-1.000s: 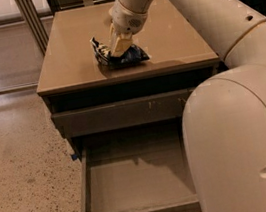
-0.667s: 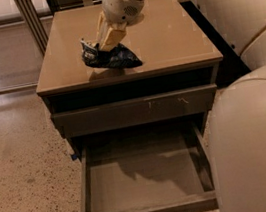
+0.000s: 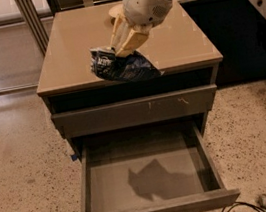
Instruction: Place blue chip bag into middle drawer
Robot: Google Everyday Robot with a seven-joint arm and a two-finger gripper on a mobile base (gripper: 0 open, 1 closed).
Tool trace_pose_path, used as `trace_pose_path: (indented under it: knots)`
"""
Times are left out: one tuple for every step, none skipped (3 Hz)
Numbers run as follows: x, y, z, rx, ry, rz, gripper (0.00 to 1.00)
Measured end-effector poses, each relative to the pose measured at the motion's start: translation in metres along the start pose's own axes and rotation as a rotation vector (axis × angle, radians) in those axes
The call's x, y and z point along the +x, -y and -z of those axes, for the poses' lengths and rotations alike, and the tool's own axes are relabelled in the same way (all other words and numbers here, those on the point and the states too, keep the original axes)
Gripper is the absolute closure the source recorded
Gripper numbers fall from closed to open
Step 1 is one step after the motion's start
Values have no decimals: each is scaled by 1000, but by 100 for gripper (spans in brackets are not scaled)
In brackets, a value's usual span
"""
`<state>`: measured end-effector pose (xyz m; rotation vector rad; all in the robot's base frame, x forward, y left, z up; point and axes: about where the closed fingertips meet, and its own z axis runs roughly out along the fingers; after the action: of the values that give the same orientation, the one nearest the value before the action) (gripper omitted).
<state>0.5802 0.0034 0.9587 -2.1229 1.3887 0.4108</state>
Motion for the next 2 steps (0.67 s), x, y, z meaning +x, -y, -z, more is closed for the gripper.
trace_pose_path:
  knots:
    - [13,-39,4,-23,28,-31,100]
    - [13,-39,4,-23,28,-31,100]
